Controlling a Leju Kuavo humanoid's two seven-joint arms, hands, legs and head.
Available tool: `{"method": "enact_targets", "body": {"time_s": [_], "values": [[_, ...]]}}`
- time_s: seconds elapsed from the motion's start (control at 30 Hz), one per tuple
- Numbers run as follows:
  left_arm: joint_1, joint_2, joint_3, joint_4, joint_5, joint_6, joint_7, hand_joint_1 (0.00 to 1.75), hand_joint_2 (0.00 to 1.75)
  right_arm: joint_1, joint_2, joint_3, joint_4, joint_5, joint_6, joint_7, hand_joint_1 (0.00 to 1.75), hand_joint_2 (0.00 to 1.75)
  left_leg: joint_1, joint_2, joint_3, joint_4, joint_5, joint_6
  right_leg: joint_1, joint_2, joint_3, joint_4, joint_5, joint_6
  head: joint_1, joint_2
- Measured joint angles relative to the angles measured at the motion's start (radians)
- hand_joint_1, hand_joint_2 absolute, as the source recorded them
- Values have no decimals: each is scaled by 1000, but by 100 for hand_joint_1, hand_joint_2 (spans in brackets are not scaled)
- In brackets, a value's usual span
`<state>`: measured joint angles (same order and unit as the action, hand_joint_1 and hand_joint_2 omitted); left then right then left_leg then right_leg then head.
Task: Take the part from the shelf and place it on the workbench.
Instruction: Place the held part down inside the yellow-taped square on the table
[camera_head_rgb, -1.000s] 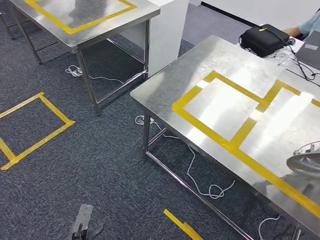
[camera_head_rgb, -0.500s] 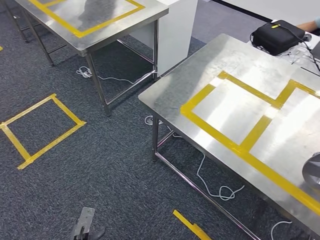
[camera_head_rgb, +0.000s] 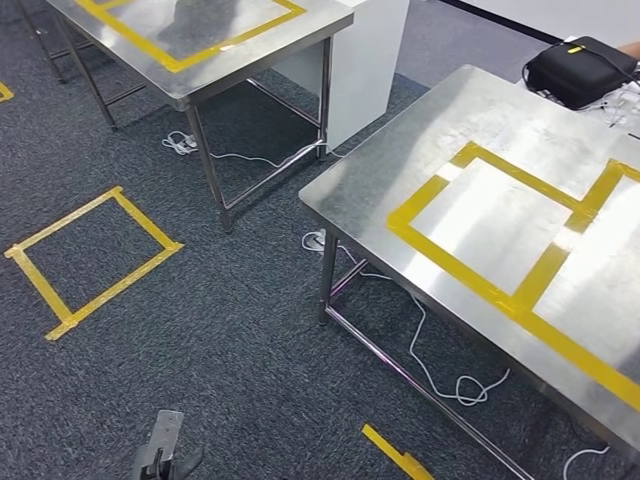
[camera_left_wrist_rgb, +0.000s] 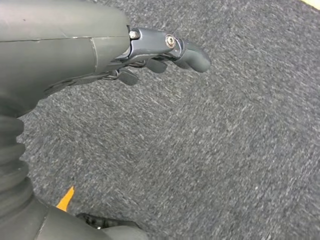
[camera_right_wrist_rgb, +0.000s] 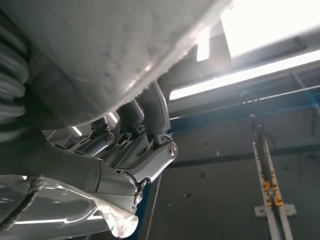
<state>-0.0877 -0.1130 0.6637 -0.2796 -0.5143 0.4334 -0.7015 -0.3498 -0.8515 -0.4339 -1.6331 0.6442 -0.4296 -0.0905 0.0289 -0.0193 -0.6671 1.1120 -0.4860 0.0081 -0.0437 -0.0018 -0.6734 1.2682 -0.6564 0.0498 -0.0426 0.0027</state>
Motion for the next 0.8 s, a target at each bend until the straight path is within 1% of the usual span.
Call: {"method": "enact_targets", "body": {"time_s": [0.03,0.07,0.1,0.13,0.17,0.2,0.23,0.27,0.33,0.37,0.4,0.43,0.47,0.5,0.53,0.57,0.6,0.63,0.67,0.7,0.73,0.77,0.8], "values": [[0,-1,-1,0,-1,1,0,0,175,1,0,-1,-1,2,-2,-1,175,175,0,0,0,0,0,0,0,0,-23,40,-6,-1,0,0],[0,-1,-3,0,-2,2,0,0,175,4,-1,-2,-1,6,-7,-3,175,175,0,0,0,0,0,0,0,0,-31,47,5,-2,0,0],[0,-1,-4,0,-1,3,0,0,175,7,0,-2,-1,10,-15,-5,175,175,1,0,0,0,0,0,-2,0,-20,16,34,-2,0,0],[-1,-1,-5,0,1,3,0,0,175,8,0,-2,0,13,-26,-7,175,175,2,0,0,0,0,-1,-4,-1,6,-45,71,-1,0,0],[-2,0,-6,0,4,2,0,0,175,8,1,-2,0,15,-37,-10,175,175,2,0,0,-1,1,-4,-4,-1,34,-106,95,3,0,0],[-2,2,-6,0,6,2,0,0,175,7,2,-2,1,16,-47,-12,175,175,1,0,-1,-2,3,-9,-3,0,59,-158,112,7,0,0],[-3,3,-7,-1,9,2,0,0,175,6,4,-1,2,16,-54,-15,175,175,0,-1,-1,-4,6,-15,0,1,74,-189,117,11,-1,0],[-3,5,-7,-1,11,2,0,0,175,5,6,0,3,16,-59,-19,175,175,-1,-1,-1,-9,10,-23,3,2,78,-197,114,12,-1,0],[-4,6,-9,-1,16,2,0,0,175,3,8,2,4,16,-70,-26,175,175,0,0,3,-18,17,-35,5,4,79,-201,121,4,-2,0],[-5,6,-11,-1,18,2,0,0,175,2,9,3,3,17,-77,-29,175,175,0,2,2,-14,12,-38,6,4,80,-202,123,-2,-3,0],[-7,6,-12,-1,20,2,0,0,175,0,9,3,3,17,-84,-32,175,175,-1,5,-6,7,-3,-39,7,4,81,-204,126,-8,-3,0],[-8,6,-14,-1,21,2,0,0,175,-1,10,3,2,17,-88,-35,175,175,-3,8,-22,46,-27,-37,10,3,82,-205,128,-14,-3,0],[-9,6,-17,-1,20,2,0,0,175,0,12,3,2,17,-91,-38,175,175,-7,10,-46,102,-55,-34,15,2,82,-205,129,-20,-3,0],[-9,6,-20,-1,20,2,0,0,175,1,14,3,2,18,-93,-39,175,175,-13,11,-73,164,-82,-29,22,2,82,-205,130,-27,-3,0],[-9,5,-23,-1,20,2,0,0,175,4,17,4,2,18,-93,-40,175,175,-19,11,-93,211,-96,-21,29,2,82,-205,130,-33,-3,0],[-9,5,-25,-1,21,2,0,0,175,7,20,4,2,18,-93,-40,175,175,-28,11,-101,230,-95,-11,38,2,81,-205,130,-39,-3,0],[-9,4,-27,-1,21,3,0,0,175,10,21,4,2,18,-93,-39,175,175,-39,11,-92,213,-76,4,46,2,81,-205,131,-44,-3,0],[-9,4,-28,-1,22,4,0,0,175,13,22,3,2,18,-92,-38,175,175,-52,10,-67,163,-46,22,53,3,81,-206,131,-48,-3,0],[-10,7,-28,-1,23,5,0,0,175,18,23,3,2,18,-91,-37,175,175,-68,10,-34,97,-20,49,57,3,81,-206,131,-51,-2,0],[-9,9,-29,-1,25,6,0,0,175,23,25,2,2,17,-91,-36,175,175,-81,13,-2,36,-1,73,61,4,81,-207,131,-53,0,0],[-9,13,-29,-1,26,7,0,0,175,30,30,1,2,17,-90,-35,175,175,-90,15,20,-9,8,91,62,3,81,-208,132,-53,0,0],[-8,15,-29,0,27,7,0,0,175,38,34,0,2,16,-89,-35,175,175,-96,17,33,-34,10,104,60,2,81,-211,133,-51,0,0],[-7,15,-29,0,28,8,0,0,175,46,37,-1,2,16,-88,-35,175,175,-96,19,38,-46,13,104,59,1,81,-215,135,-49,-2,0]]}}
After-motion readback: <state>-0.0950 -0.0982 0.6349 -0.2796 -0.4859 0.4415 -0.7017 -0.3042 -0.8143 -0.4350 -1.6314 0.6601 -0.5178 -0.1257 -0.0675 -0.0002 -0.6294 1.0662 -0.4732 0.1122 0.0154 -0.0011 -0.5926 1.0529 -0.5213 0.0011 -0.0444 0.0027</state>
